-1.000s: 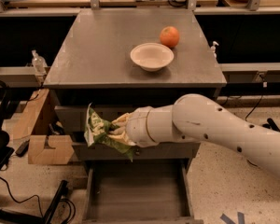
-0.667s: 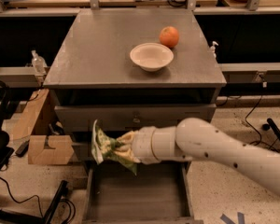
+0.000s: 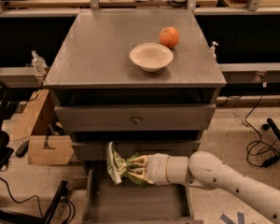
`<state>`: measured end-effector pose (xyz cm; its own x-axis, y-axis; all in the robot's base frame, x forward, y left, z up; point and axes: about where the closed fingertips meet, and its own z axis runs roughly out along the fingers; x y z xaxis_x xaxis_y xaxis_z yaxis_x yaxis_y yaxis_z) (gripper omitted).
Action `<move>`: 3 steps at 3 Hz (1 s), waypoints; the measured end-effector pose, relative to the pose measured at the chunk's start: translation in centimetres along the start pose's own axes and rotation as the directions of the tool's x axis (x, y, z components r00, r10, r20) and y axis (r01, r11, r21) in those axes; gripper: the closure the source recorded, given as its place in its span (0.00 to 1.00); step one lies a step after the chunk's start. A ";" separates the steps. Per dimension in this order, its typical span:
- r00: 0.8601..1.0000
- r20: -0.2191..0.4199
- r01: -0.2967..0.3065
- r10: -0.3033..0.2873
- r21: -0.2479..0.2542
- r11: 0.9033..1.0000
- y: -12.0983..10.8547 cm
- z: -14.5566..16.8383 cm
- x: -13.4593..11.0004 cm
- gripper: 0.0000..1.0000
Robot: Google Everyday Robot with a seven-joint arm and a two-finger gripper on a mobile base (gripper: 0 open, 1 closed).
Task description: Place green jalapeno chip bag into bottom drawer
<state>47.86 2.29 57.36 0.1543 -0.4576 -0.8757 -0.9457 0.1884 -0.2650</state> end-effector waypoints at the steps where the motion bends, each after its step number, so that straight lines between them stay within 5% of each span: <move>1: 0.999 0.001 -0.045 0.045 -0.046 0.998 1.2 1.3 5.7 1.00; 3: 0.997 -0.005 -0.083 0.083 -0.078 0.993 1.3 3.5 7.6 1.00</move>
Offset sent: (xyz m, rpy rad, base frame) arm 0.0020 -0.0091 -0.0428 0.0058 0.0368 0.0214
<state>48.76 2.08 48.98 0.0736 -0.4447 -0.8926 -0.9748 0.1571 -0.1586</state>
